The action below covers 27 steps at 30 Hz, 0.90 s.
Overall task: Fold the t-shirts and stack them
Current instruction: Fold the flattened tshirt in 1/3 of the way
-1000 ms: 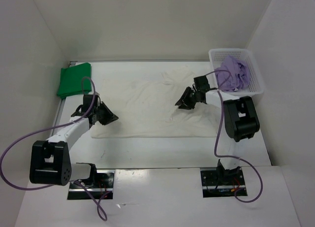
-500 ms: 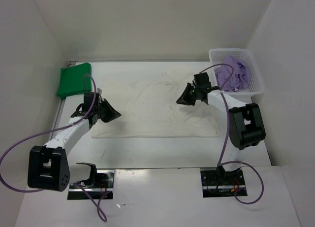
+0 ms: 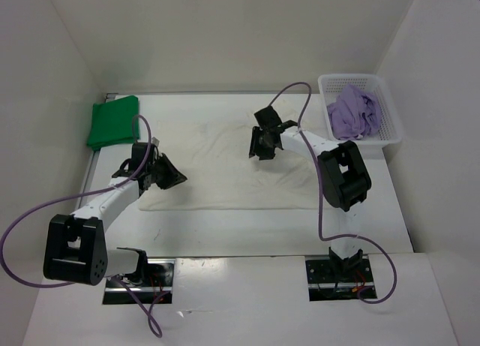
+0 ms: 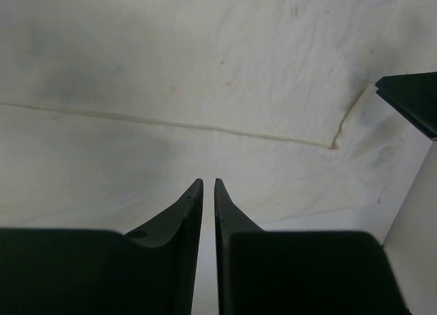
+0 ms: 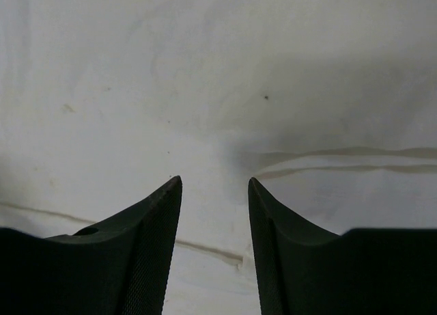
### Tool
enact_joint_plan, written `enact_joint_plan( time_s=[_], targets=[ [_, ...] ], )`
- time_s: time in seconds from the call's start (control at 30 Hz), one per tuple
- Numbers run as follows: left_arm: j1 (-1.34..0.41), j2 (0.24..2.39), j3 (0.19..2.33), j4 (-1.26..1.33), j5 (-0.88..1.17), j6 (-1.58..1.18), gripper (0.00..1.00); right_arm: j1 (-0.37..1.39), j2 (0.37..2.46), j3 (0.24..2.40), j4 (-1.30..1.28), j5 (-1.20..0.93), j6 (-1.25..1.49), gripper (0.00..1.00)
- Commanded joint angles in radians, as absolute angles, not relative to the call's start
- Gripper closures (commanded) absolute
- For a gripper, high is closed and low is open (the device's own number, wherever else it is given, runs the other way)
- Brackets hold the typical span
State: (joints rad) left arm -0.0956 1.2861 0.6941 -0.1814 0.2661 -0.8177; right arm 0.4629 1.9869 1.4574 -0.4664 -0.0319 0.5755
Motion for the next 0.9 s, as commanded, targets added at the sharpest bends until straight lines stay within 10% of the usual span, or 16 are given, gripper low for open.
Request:
enact_joint_plan(
  time_s=[0.0,0.7,0.87],
  targets=[
    [-0.098,1.289,0.675,-0.149,0.275,-0.811,0.82,0.491,2.011,1.497,-0.537,0.097,0.56,0.52],
    [-0.098,1.307,0.666,-0.121,0.275,-0.821,0.81,0.538,2.052,1.528,-0.575,0.196,0.575,0.53],
    [-0.098,1.316,0.666,-0.112,0.275,-0.821,0.81,0.538,2.071,1.537,-0.584,0.196,0.575,0.71]
  ],
)
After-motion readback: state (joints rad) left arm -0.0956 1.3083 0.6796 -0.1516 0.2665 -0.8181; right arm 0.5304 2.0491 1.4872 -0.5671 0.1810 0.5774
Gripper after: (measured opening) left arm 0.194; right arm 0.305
